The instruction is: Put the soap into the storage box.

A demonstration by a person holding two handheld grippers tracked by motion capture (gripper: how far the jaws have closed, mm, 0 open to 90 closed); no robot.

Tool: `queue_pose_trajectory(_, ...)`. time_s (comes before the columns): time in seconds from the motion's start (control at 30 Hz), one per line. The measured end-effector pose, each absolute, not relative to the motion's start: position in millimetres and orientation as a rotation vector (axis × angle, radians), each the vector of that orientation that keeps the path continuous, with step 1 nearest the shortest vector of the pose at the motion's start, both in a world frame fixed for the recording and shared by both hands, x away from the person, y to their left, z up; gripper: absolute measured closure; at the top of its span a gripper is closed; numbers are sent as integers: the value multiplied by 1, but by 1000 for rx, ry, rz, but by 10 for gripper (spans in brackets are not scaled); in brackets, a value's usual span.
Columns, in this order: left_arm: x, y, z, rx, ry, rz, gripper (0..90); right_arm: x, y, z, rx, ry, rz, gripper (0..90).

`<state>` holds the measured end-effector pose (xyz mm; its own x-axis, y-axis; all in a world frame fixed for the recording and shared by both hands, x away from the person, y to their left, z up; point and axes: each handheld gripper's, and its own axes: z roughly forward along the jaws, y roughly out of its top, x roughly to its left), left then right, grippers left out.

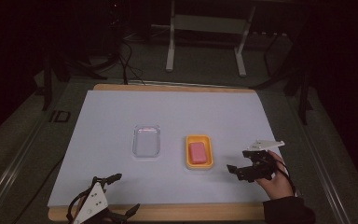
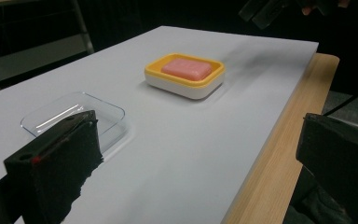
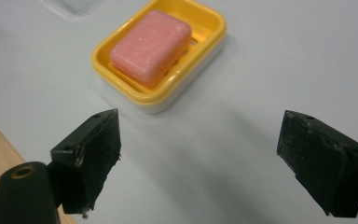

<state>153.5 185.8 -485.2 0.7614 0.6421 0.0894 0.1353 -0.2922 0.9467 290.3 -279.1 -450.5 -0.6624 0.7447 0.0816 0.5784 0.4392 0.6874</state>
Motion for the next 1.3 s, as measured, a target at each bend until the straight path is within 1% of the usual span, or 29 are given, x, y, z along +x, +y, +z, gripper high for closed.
queue_pose_trajectory(0.63, 153, 186, -485, 1831, 597, 553, 3, 261, -306, -477, 1080, 2359, 1029, 137)
queue_pose_trajectory(0.9, 153, 186, -485, 1828, 595, 550, 3, 264, -324, -487, 1179, 2268, 1052, 135)
queue_pose_trajectory(1.3, 153, 186, -485, 1835, 592, 553, 2, 267, -325, -490, 1191, 2273, 1074, 134)
